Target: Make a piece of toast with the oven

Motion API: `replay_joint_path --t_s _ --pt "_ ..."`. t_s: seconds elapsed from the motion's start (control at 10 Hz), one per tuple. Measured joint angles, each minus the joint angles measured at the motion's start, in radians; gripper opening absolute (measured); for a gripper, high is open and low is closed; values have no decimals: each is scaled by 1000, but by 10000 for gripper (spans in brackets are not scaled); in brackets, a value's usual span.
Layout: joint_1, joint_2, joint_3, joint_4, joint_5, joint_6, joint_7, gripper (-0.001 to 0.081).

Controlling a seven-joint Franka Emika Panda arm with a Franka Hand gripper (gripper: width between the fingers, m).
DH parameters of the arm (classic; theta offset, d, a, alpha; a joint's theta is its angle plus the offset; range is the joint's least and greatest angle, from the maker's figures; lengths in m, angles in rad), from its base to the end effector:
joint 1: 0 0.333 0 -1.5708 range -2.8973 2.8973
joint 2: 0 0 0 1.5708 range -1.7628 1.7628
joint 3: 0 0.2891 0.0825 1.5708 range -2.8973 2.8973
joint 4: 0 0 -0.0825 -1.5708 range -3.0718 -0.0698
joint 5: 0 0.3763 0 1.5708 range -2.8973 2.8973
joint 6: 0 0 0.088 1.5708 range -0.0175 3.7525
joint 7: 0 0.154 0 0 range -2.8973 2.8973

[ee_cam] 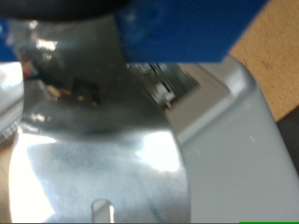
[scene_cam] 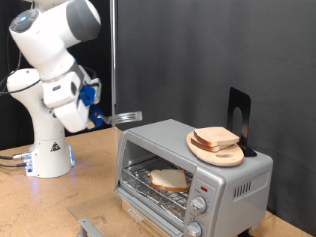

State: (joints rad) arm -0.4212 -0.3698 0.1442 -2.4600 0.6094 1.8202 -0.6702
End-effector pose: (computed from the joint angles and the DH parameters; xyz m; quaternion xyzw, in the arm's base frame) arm 0.4002 -0.0403 0.3600 -0.9567 -0.0673 -0.0038 0.2833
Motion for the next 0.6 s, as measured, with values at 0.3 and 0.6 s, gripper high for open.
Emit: replay_joint_path --t_s 0.3,0.6 --pt "44 -51 82 -13 78 74 78 393" --pt "87 -67 183 -16 133 181 158 393"
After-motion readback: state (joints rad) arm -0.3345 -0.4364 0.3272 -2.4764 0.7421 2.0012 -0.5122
